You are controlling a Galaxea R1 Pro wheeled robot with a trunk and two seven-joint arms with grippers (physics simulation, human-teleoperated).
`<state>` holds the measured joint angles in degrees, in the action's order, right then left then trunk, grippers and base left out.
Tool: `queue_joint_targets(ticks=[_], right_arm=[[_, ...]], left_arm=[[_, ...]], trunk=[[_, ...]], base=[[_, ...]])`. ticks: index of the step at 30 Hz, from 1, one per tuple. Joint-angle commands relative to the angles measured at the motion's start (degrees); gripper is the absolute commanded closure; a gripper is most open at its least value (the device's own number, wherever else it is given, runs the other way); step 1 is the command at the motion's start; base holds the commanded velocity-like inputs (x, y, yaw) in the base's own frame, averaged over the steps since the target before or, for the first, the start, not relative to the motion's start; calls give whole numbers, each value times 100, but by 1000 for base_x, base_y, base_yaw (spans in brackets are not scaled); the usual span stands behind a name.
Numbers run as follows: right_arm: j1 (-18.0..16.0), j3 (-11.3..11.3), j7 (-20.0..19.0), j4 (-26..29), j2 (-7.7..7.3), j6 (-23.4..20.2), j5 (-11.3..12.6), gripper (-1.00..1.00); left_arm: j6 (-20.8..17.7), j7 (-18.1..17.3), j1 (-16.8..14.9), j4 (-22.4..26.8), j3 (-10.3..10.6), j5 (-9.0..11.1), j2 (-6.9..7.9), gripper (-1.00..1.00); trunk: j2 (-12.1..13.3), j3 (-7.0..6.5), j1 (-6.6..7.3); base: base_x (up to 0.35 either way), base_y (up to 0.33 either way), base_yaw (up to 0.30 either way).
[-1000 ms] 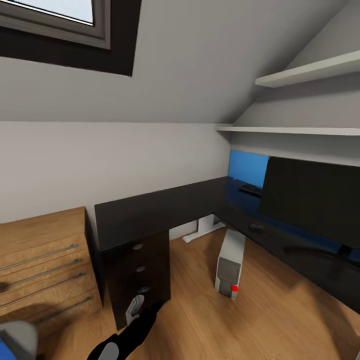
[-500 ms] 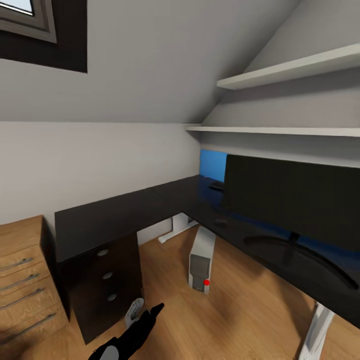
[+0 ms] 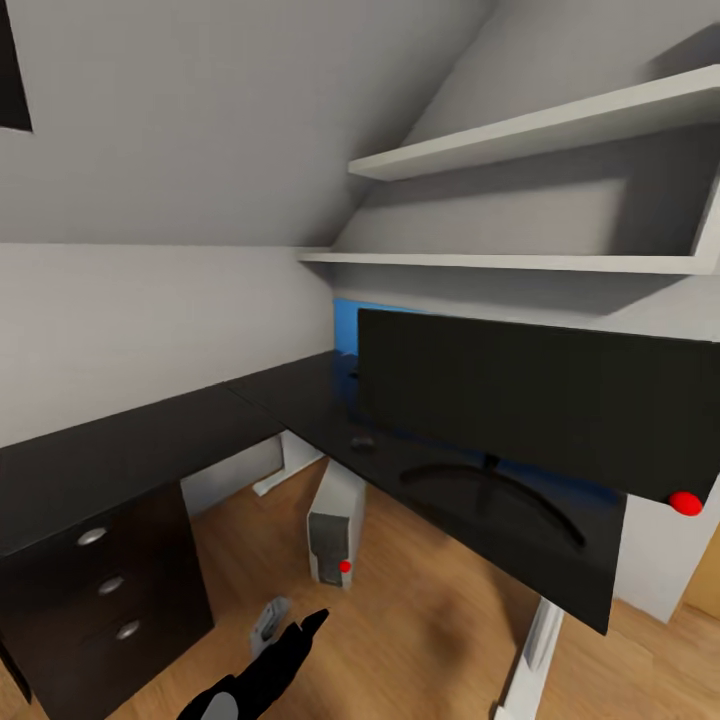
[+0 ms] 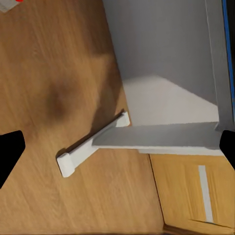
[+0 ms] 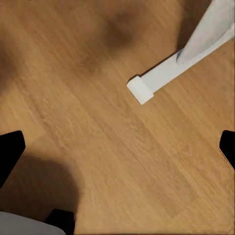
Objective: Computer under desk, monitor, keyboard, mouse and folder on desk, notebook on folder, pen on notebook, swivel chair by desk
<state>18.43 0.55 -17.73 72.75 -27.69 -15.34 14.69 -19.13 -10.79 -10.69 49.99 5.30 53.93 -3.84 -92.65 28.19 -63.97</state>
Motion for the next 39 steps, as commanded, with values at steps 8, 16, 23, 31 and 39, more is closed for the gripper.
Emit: queue_joint_targets(ticks=[8,16,23,31,39], right_arm=[[2,6,-11,6,0,-39,50,-100],[2,6,-11,4,-1,-39,51,-100],[2,6,-11,3,0,-39,32,-100],[2,6,-11,2,-6,-39,12,-100],[2,6,-12,2,-8,-39,16,-100]], left_arm=[[88,-9,-3,2,-13,45,5,-100],[129,-15,-3,2,-17,47,6,-100],[136,-16,-3,2,-9,60,6,-100],[137,-20,-3,2,-9,64,8,-100],[162,-80,-3,2,-48,68,12,-100]], trunk=[[-3,5,-2],[-3,5,-2],[-3,5,-2],[-3,5,-2],[-3,5,-2]], base=[[136,-97,-298],[22,-14,-298],[4,-126,-220],[1,-297,-41],[0,-159,-6]])
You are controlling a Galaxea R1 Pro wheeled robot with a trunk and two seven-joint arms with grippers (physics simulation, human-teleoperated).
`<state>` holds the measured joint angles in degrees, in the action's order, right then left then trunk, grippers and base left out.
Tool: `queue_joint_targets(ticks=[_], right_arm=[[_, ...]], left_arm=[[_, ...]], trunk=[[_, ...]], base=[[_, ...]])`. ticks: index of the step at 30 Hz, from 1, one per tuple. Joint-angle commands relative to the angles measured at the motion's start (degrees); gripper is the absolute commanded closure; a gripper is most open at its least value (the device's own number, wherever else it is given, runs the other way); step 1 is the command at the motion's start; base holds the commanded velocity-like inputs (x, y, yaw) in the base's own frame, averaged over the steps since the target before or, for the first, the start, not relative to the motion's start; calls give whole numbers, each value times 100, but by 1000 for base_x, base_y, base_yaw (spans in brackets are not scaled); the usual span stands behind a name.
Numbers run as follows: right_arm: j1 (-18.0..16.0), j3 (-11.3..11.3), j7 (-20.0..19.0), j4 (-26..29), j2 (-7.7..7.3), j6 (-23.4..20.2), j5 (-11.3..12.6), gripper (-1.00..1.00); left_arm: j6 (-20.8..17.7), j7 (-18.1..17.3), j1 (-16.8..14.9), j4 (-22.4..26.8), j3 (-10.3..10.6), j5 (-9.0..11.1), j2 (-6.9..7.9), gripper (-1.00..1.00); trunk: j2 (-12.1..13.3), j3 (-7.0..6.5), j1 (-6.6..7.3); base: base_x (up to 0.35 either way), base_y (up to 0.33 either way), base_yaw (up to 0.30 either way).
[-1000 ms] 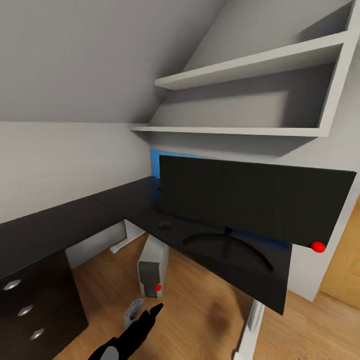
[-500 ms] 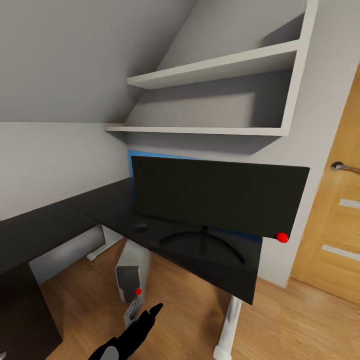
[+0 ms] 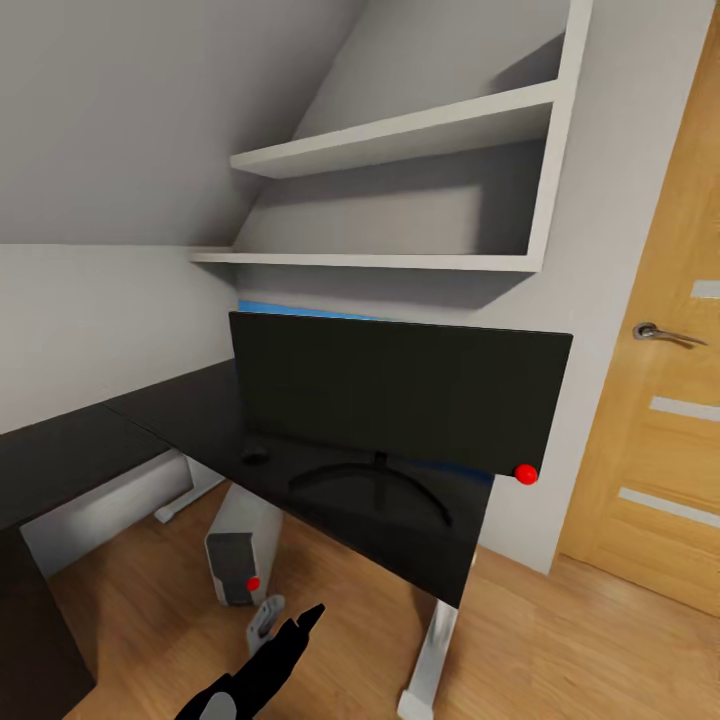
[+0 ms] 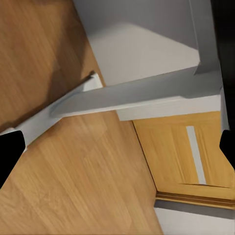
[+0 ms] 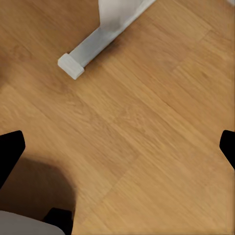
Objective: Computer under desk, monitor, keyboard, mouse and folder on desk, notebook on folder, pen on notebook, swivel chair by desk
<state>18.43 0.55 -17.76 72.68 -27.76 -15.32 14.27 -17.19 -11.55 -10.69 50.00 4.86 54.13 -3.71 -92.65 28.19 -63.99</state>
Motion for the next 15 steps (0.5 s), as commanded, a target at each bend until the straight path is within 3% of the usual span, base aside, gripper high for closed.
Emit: queue_joint_targets(ticks=[1,9,15], right_arm=[[2,6,-8,9,-1,-41,58,-100],[2,6,-8,9,-1,-41,62,-100],[2,6,-8,9,-1,-36,71,-100]], left_arm=[[-30,-6,-3,1,-5,49,0,-100],[-24,-19,-3,1,-10,82,6,-100],[-22,-24,-3,6,-11,84,7,-100]], trunk=[[-3,5,0],[-3,5,0],[-3,5,0]], base=[[0,-45,26],[0,-36,150],[0,-198,232]])
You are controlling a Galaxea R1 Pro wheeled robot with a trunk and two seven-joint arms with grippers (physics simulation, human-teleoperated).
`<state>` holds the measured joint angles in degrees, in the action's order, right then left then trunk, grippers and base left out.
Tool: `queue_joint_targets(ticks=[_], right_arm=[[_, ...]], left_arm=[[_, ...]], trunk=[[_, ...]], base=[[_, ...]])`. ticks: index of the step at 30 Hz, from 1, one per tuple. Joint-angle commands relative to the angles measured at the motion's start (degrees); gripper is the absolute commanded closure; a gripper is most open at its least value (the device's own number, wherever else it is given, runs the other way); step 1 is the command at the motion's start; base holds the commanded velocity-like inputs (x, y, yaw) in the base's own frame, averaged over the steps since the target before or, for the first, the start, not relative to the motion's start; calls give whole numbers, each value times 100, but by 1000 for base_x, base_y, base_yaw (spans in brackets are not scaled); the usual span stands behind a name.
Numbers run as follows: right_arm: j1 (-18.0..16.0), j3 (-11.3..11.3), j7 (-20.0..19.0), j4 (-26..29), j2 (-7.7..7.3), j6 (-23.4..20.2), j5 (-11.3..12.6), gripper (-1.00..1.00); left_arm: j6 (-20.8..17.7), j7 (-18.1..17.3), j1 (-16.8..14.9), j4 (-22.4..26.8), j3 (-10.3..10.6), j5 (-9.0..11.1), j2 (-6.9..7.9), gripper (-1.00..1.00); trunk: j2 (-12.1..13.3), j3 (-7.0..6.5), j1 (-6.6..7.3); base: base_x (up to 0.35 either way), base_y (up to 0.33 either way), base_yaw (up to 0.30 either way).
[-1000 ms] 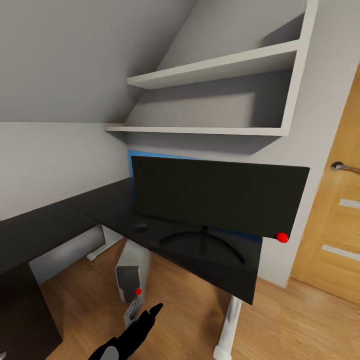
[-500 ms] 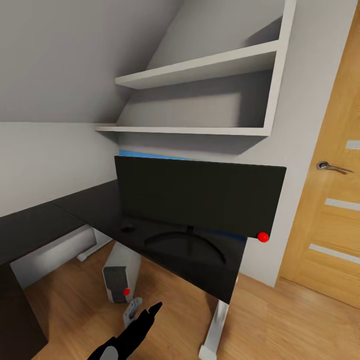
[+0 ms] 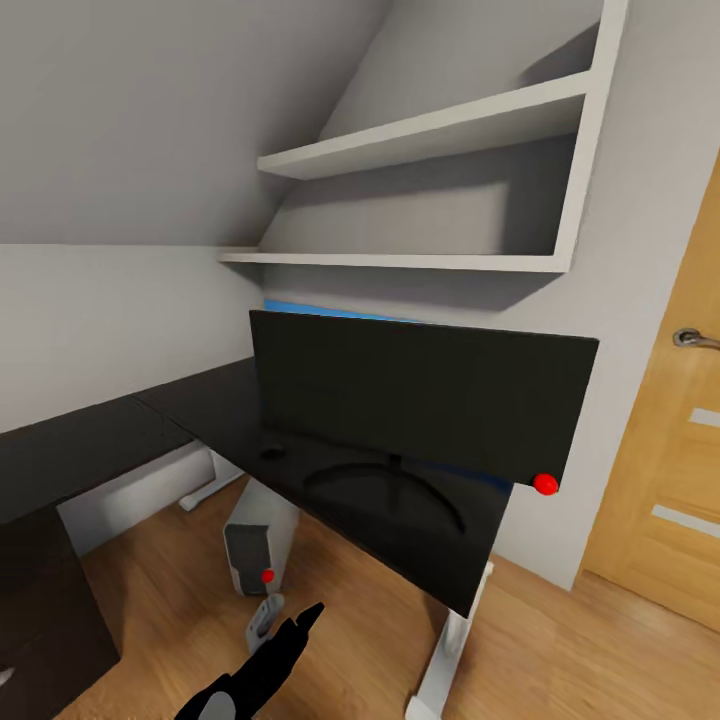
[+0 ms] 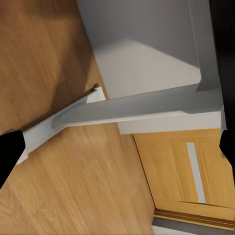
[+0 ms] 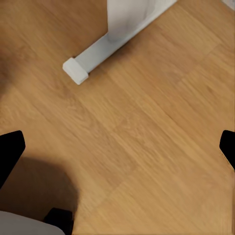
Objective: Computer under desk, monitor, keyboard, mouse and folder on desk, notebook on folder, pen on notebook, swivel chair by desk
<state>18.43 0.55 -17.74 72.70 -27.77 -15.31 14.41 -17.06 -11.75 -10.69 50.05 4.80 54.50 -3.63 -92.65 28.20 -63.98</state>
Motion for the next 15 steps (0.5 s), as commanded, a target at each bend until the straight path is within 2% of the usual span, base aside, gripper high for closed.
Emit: queue_joint_targets(ticks=[1,15], right_arm=[[4,6,-10,7,-1,-33,55,-100],[11,6,-10,7,4,8,68,-100]], left_arm=[[-34,-3,-3,2,-5,45,-3,-100],[-36,7,-3,4,-5,24,-3,-100]], trunk=[[-3,5,0],[-3,5,0]], base=[[0,-265,248],[0,-303,256]])
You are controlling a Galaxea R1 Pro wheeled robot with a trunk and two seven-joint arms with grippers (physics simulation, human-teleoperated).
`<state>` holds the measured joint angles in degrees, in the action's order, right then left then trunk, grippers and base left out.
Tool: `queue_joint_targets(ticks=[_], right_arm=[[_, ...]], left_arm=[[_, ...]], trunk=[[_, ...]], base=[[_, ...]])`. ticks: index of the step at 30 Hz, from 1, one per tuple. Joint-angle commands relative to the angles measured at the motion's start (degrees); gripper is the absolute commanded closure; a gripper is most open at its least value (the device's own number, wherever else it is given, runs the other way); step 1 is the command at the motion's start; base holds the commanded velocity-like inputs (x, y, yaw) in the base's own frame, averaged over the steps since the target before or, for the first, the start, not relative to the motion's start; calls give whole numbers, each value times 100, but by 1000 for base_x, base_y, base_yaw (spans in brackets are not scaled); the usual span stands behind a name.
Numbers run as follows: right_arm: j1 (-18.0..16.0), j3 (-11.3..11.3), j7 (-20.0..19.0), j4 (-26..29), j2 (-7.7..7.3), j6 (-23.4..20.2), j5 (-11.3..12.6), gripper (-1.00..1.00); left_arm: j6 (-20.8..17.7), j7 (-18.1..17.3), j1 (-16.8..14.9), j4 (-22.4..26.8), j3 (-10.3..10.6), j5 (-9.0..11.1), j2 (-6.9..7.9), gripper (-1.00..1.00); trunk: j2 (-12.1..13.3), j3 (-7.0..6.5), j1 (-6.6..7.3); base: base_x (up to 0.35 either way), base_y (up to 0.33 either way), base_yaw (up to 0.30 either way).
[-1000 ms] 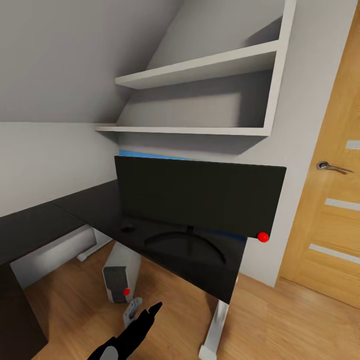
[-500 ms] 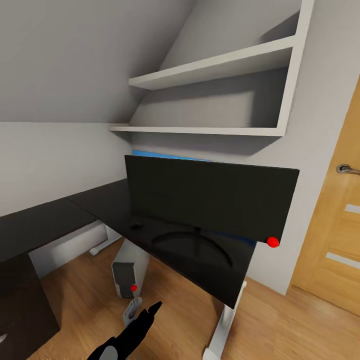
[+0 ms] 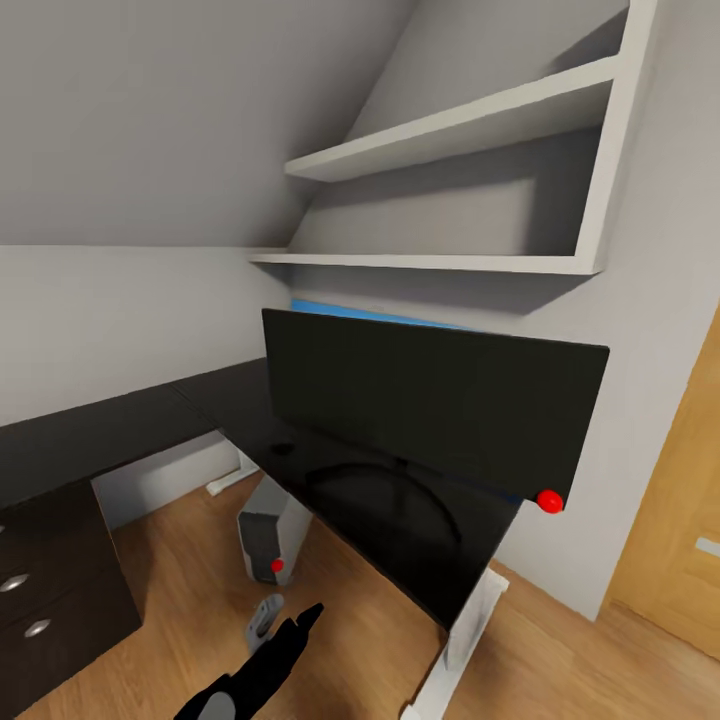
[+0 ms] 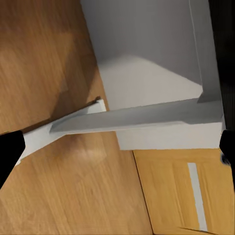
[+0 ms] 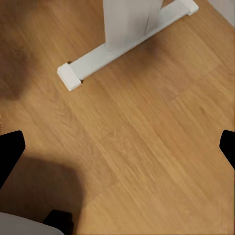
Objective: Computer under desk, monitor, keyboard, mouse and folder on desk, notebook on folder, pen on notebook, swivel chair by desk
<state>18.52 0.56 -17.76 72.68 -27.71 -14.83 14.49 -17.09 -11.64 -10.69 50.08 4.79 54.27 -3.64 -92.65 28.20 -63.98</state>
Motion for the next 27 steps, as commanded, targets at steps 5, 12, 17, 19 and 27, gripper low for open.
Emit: queue_joint_targets(ticks=[5,12,17,19,27], right_arm=[[-5,6,0,9,20,-22,73,-100],[-19,16,0,9,20,-39,78,-100],[-31,21,6,13,20,-58,83,-100],[-35,24,10,13,20,-63,85,-100],[-60,206,30,9,20,-73,100,-100]], left_arm=[[-41,-7,-4,0,-21,74,28,-100],[-40,-28,1,0,-30,65,30,-100],[-40,-27,4,1,-35,66,30,-100],[-40,-22,4,1,-37,68,30,-100],[-40,-15,5,2,-44,82,34,-100]], trunk=[[-2,5,0],[-2,5,0],[-2,5,0],[-2,5,0],[-2,5,0]], base=[[-47,-131,278],[-64,-314,272],[-15,-335,267],[-52,-336,267],[-125,-327,267]])
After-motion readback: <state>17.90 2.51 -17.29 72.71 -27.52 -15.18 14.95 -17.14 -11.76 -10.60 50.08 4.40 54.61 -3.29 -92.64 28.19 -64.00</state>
